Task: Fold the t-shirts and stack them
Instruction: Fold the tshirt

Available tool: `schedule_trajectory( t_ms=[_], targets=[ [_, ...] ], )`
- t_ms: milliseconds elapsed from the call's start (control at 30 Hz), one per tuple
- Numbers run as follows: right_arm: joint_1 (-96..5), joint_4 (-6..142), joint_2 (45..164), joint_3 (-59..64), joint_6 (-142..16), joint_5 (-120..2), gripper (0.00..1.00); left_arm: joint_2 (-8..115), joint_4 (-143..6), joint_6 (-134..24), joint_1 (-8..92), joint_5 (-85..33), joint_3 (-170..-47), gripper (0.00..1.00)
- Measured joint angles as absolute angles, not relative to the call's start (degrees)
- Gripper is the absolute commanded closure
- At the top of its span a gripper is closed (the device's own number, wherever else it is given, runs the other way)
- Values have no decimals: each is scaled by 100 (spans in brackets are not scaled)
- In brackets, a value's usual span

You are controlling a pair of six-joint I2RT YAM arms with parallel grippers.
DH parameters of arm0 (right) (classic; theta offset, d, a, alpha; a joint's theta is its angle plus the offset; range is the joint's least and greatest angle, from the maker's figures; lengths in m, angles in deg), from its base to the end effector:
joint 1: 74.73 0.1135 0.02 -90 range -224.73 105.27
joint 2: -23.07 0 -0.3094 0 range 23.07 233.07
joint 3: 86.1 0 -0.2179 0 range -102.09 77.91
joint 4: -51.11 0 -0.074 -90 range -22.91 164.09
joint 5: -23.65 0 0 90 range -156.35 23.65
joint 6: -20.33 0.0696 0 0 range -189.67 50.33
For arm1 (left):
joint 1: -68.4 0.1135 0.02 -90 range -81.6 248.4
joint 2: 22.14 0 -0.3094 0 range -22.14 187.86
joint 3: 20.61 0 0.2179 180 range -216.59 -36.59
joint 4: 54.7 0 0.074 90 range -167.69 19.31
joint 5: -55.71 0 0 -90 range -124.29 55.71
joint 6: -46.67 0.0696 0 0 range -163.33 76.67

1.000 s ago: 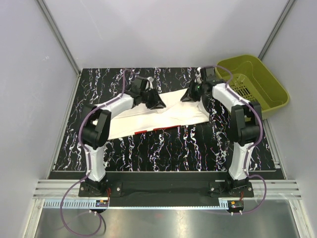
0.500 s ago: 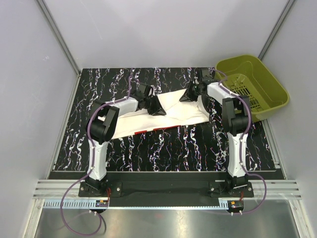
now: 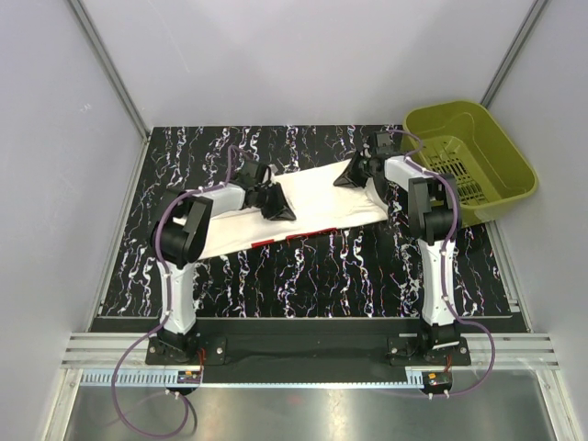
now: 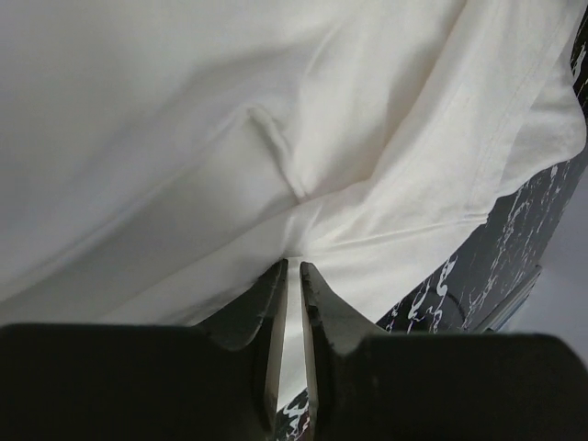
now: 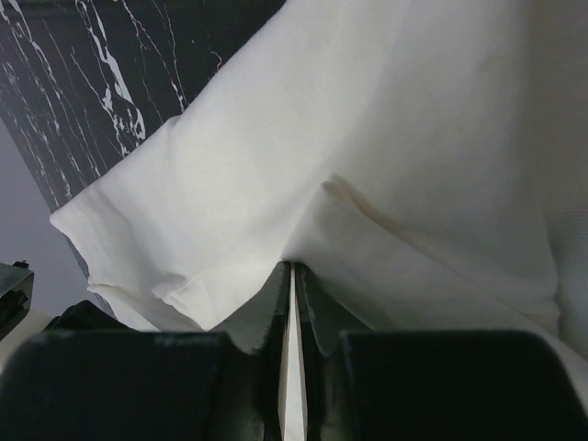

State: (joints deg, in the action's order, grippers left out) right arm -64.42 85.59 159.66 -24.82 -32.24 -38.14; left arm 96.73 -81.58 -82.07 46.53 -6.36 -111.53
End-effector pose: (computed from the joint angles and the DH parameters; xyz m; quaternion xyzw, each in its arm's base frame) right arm 0.5203 0.1281 0.1521 0.1388 0.9108 0.3376 0.1928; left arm 0.3961 -0.1941 0.1716 -0.0636 0.9258 -0.3466 0.1370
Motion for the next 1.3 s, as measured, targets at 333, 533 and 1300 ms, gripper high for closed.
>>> schedule_trajectory(
  t_ms=[333,533,1300],
  targets=[
    [-6674,8714,16191,-3033,-3320,-3899,86,9670,-8276,-7680,4918,-468,-11203,79],
    [-6711,9392,16193,-3636,-3499,-4118,77,9334,-8753,-7464,4911,-540,-11194,69],
    [-6525,10435,14012,-1529,-4157,-4688,57,9220,-8056,-8360,4780,-527,-11061,69]
  ],
)
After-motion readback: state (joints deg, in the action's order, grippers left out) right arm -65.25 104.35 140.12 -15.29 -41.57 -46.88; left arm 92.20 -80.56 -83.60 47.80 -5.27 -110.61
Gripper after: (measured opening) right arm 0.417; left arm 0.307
